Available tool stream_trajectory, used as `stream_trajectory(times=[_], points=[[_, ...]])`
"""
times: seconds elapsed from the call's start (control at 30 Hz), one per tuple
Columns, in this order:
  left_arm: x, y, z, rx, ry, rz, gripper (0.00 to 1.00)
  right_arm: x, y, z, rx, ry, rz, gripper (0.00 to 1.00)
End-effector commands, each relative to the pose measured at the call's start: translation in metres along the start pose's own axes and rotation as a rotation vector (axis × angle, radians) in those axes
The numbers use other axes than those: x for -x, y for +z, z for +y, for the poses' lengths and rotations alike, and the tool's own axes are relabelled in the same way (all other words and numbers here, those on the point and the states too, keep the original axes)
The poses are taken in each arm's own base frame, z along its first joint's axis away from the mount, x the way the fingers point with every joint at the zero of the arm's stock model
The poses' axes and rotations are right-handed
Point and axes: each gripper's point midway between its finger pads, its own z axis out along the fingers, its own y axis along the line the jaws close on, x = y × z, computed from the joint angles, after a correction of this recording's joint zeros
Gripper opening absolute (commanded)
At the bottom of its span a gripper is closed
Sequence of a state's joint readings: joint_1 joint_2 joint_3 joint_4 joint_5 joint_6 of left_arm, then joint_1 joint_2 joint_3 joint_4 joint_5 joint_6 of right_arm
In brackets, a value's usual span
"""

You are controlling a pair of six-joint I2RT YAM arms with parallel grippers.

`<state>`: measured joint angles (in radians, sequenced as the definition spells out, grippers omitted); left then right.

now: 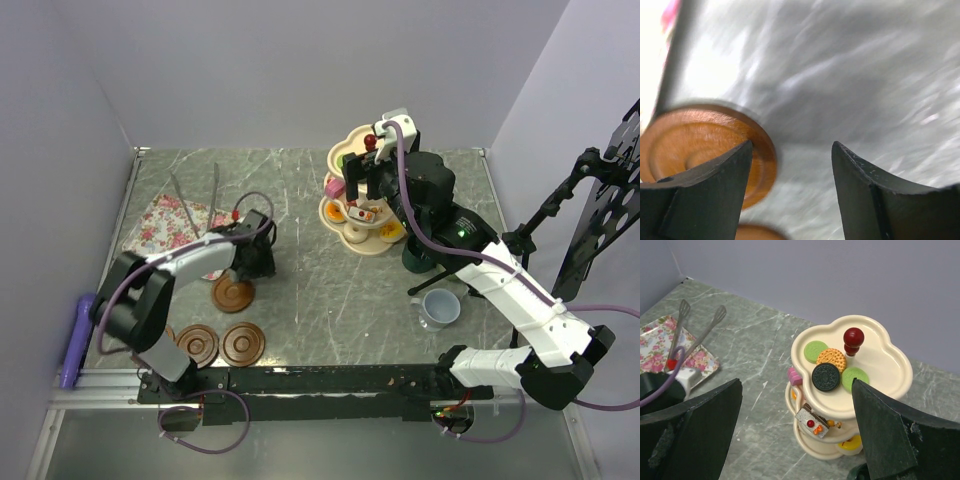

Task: Serve the afternoon tea
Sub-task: Move the coaster to the center of the board.

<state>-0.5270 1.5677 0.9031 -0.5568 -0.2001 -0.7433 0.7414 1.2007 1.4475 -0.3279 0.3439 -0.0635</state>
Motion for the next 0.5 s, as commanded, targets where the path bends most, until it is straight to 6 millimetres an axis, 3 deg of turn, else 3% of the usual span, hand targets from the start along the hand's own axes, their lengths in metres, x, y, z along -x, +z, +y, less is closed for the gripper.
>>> stream_trajectory(times=[0.0, 0.27, 0.47], points=[[0.05, 0.022, -0.073, -0.2, 0.073, -0.09, 0.69, 0.019, -0.006, -0.011, -0.036, -0.009, -0.049, 0.96], [0.114, 0.055, -0.14, -0.249, 0.146, -0.126, 0.63, 0.018, -0.008, -0.018, -0.068, -0.041, -0.037, 0.96], [0.153, 0.078, -0.171, -0.287, 0.144, -0.151, 0.53, 0.016, -0.004, -0.021, -0.083, -0.076, -0.015, 0.96]])
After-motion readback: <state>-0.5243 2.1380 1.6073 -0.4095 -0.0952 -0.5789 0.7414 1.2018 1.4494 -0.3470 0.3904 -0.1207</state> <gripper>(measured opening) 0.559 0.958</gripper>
